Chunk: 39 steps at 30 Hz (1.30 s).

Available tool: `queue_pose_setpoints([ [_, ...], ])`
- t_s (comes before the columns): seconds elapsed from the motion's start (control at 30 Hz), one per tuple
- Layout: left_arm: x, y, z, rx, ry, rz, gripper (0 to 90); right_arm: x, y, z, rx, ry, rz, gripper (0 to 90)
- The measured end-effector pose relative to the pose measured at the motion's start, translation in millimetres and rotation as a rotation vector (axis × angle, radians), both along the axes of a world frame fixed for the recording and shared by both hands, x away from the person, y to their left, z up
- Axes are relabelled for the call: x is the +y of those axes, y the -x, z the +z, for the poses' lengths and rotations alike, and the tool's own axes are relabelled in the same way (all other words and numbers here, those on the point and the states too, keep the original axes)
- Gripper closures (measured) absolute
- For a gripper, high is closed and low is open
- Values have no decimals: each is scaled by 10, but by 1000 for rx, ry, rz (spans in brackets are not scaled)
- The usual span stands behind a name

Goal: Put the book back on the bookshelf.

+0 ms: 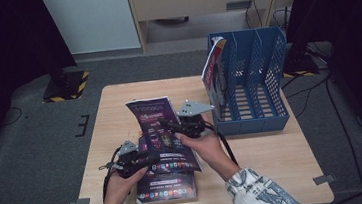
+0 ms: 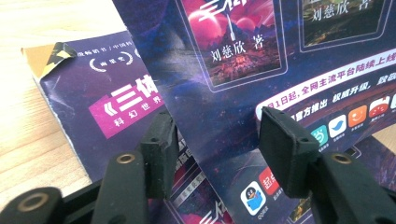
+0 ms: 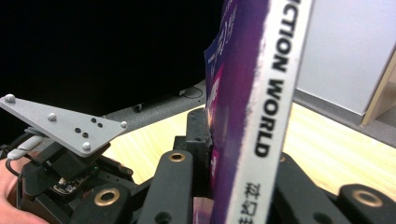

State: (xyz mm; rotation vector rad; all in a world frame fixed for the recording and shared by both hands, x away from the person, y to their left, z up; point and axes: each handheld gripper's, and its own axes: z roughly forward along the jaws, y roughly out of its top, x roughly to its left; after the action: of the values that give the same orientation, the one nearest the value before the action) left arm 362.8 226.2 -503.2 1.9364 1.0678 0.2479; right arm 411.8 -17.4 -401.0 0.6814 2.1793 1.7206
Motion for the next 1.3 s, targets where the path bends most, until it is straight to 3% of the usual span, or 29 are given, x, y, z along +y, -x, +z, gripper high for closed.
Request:
queue_pose_setpoints([
  [0.2, 90, 4, 32, 11, 31, 12, 637, 1, 0, -5, 5, -3, 10, 806],
  [0.37, 82, 13, 40, -3, 5, 16, 694, 10, 5, -41, 5, 1, 11, 800],
  [0.53, 79, 16, 53, 2, 6, 27, 729, -7, -7, -40, 6, 11, 4, 801],
  [0.8, 111, 24, 117, -52, -26, 77, 772, -52, -27, -20, -2, 13, -17, 819],
  [1.3, 144, 44, 183, -99, -60, 110, 790, -94, -63, 19, -5, 28, -23, 812],
])
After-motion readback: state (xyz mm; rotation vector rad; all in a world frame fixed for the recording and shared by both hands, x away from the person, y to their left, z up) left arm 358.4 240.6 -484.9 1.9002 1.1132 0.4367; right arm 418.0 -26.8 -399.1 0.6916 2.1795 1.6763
